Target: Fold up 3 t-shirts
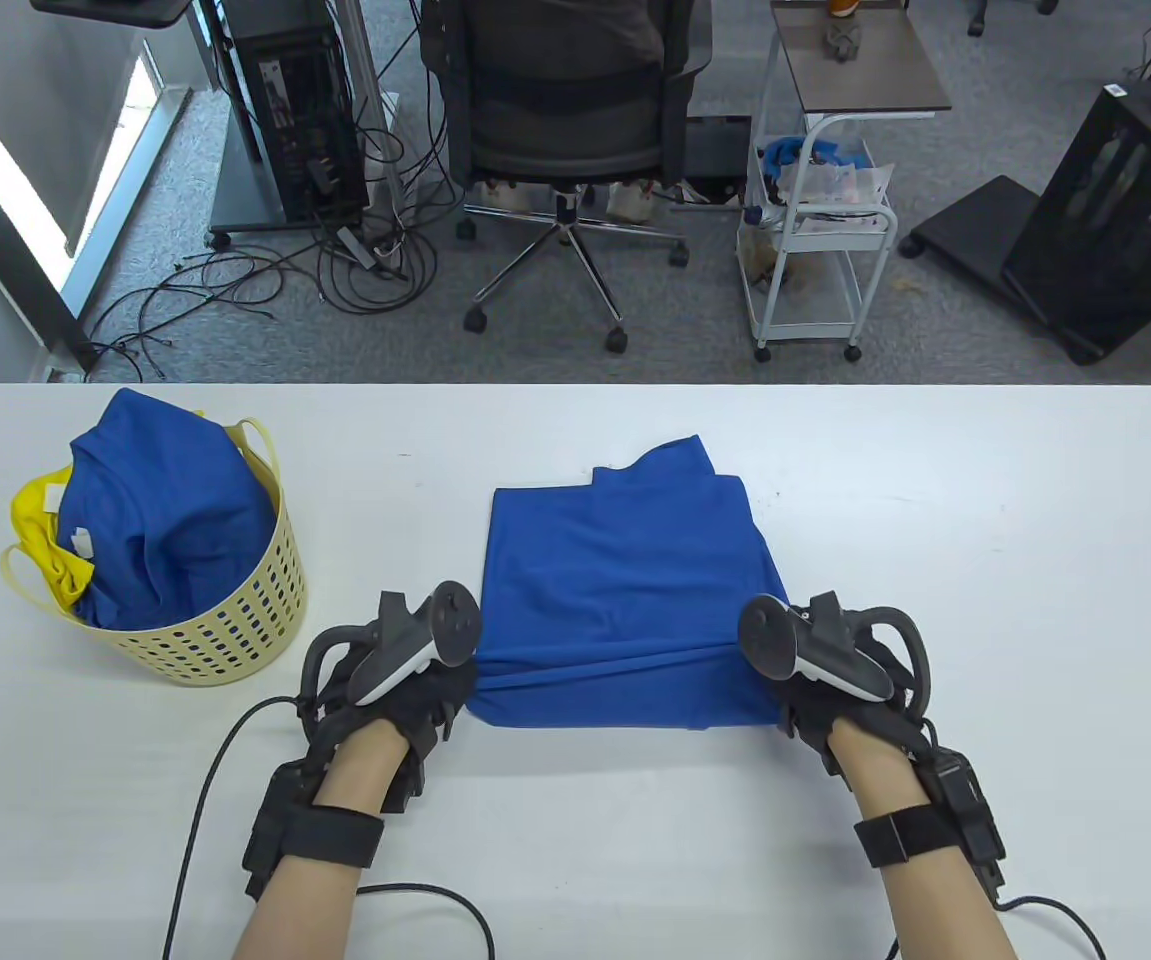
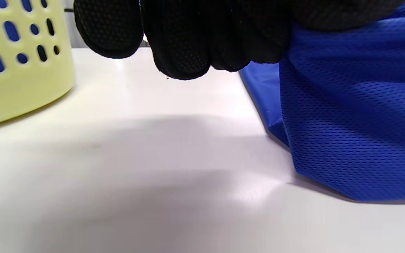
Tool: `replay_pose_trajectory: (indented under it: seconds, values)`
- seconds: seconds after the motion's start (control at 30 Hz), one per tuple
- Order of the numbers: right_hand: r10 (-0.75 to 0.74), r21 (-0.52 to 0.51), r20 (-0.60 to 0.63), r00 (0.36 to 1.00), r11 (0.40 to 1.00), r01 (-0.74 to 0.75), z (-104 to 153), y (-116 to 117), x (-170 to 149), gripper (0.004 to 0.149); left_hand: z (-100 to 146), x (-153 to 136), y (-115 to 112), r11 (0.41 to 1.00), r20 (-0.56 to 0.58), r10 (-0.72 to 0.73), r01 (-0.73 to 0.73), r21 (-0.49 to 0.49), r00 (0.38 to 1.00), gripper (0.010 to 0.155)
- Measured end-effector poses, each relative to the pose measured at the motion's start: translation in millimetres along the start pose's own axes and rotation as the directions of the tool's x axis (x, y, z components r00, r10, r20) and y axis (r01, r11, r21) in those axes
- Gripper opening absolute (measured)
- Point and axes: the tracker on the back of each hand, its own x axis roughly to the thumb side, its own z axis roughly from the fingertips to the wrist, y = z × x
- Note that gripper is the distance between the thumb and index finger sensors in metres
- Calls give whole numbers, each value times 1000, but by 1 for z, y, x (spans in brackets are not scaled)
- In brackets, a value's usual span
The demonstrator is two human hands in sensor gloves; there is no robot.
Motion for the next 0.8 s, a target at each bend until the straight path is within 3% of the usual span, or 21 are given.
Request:
replay_pose_trajectory:
  seconds: [0.1,0.2,0.4,0.5,0.63,0.8]
  values:
    - [24,50,41,999,998,-26,21,-11,6,43,19,-2,11,999,14,4,-4,-47,1000,41]
    - [67,20,64,996,997,-69,41,-41,5,43,44,-1,42,997,19,3,-2,-78,1000,41]
    - [-67,-76,38,997,995,70,72,-122,-11,43,90,-2,127,999,33,28,-29,39,999,41]
    - [-53,-122,14,998,991,54,69,-145,-17,44,93,4,154,998,5,10,-11,67,1000,41]
    - [-21,-75,-33,999,997,18,43,-137,-19,44,67,14,151,999,-56,-25,26,19,998,41]
    - [-24,60,-81,996,998,29,-7,-84,-22,44,8,19,109,992,-117,-52,38,-121,992,41]
